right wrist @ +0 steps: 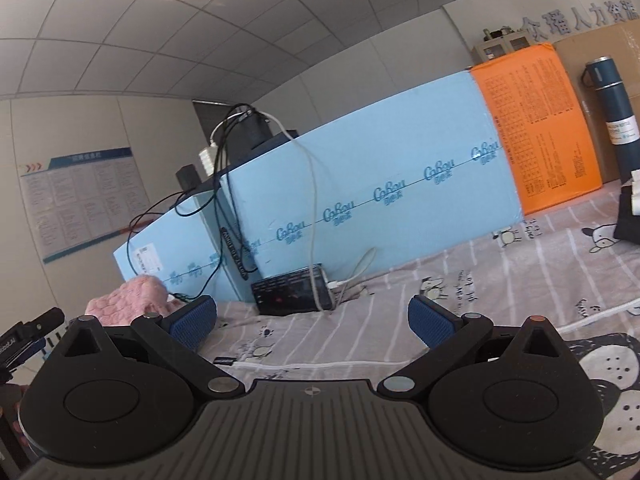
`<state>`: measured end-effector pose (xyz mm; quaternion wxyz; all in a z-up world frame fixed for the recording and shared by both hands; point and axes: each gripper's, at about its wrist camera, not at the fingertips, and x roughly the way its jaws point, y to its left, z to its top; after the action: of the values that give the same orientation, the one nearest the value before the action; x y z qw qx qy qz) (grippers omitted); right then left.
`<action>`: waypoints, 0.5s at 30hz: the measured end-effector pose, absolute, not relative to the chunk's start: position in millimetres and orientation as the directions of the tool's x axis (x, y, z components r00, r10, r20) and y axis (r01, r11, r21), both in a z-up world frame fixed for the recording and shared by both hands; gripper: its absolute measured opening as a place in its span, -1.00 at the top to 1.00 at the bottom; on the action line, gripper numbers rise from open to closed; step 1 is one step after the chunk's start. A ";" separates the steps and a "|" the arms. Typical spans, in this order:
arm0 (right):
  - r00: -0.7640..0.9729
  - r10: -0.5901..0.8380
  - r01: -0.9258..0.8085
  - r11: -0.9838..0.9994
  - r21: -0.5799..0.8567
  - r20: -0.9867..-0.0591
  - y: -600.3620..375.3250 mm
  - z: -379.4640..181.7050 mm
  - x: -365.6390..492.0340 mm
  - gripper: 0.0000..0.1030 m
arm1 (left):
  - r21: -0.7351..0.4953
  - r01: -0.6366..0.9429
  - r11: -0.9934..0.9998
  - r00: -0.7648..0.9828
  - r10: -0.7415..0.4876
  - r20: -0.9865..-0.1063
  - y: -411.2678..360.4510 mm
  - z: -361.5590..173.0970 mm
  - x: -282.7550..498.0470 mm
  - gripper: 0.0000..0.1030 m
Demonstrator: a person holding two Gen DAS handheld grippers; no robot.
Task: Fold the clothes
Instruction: 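Reach both grippers to the pink knit sweater and grasp it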
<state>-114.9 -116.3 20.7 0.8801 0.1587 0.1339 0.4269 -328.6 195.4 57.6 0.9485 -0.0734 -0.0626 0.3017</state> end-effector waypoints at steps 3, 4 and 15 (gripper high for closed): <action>0.537 0.839 -0.772 0.529 0.352 -0.085 -75.9 38.2 -127.4 -1.00 | -0.221 -0.627 0.747 0.743 0.658 0.119 220.9 71.8 -354.9 -1.00; 0.517 0.852 -0.791 0.511 0.338 -0.078 -62.4 44.0 -130.9 -1.00 | -0.241 -0.650 0.720 0.712 0.689 0.138 230.1 76.7 -363.7 -1.00; 0.272 0.962 -0.885 0.266 0.381 -0.038 70.2 92.7 -112.5 -1.00 | -0.594 -0.546 0.591 0.626 0.759 0.180 331.6 93.0 -366.0 -1.00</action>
<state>-112.5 70.2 92.7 0.7844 0.1437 0.1323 0.5886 -366.0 331.6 93.0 0.8662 -0.2503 -0.2127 0.3767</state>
